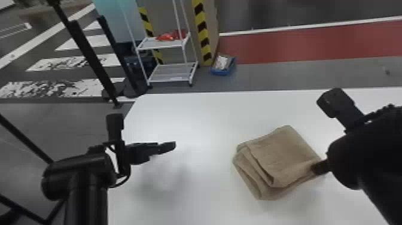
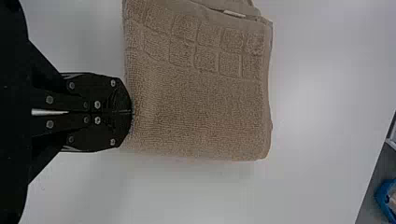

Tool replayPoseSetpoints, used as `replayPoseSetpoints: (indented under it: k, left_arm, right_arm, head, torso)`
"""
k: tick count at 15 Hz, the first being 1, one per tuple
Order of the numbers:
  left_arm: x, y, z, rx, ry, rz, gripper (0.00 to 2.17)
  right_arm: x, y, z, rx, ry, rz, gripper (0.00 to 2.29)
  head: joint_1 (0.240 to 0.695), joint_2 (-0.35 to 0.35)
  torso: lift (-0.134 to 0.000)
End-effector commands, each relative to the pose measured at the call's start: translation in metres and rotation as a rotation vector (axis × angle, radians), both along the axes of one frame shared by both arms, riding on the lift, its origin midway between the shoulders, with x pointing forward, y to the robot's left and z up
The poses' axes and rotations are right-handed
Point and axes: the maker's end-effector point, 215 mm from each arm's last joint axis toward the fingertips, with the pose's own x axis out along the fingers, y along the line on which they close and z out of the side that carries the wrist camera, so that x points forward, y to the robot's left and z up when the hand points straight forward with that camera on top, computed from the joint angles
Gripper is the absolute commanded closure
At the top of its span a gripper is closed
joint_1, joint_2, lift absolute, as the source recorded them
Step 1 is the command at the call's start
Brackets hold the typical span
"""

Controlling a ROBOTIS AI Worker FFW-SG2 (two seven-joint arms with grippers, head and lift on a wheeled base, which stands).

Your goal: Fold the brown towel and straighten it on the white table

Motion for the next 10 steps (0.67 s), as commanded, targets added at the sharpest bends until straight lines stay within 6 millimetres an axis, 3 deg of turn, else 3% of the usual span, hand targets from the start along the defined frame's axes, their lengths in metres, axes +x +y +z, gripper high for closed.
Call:
replayPoseSetpoints:
  k: [1,10]
  left_arm:
    - [0.000,-0.001,0.000,-0.002,0.000,-0.001,0.07]
    - [0.001,-0.020,-0.003,-0.012,0.002,-0.031,0.07]
  right_arm:
    - [0.005,0.003,0.002,0.026,0.011,-0.036,2.08]
    - [0.018,0.000,-0.005,0.099,0.084,-0.118,2.08]
  head:
    - [0.695,0.290]
    - [0.695,0.268]
  torso:
    - [-0.124]
    - [-0.124]
